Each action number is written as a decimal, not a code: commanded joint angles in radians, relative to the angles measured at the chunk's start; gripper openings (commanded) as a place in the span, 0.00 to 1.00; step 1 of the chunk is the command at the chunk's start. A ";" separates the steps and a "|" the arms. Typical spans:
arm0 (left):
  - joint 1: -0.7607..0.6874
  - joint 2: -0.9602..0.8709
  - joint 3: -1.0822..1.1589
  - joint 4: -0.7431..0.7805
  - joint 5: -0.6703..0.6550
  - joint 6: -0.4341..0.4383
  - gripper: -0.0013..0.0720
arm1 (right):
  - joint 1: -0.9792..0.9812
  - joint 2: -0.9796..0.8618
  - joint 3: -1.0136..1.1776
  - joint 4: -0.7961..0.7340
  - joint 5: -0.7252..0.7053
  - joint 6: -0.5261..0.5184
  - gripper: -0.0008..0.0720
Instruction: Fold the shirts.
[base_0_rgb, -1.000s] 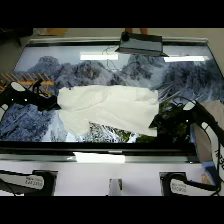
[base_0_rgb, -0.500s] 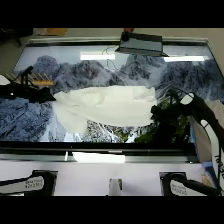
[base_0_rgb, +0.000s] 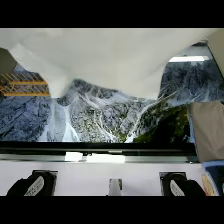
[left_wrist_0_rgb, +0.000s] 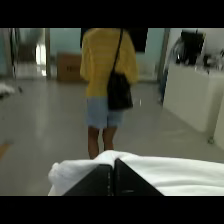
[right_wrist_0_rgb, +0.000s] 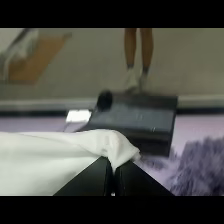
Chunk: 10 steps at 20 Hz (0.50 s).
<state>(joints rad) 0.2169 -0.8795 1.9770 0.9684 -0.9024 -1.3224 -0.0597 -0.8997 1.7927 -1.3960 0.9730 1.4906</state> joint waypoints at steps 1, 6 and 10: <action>0.001 0.091 0.100 0.021 -0.014 -0.054 0.06 | 0.001 0.117 0.108 -0.093 -0.014 0.032 0.05; 0.001 0.091 0.100 0.068 -0.145 -0.130 0.06 | 0.001 0.146 0.108 -0.104 0.137 0.047 0.05; 0.001 0.076 0.100 0.110 -0.175 -0.131 0.06 | 0.001 0.132 0.108 -0.121 0.160 0.058 0.05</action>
<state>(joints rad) 0.2173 -0.7971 2.0731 1.0447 -1.0348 -1.4410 -0.0597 -0.7647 1.8961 -1.4933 1.0973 1.5402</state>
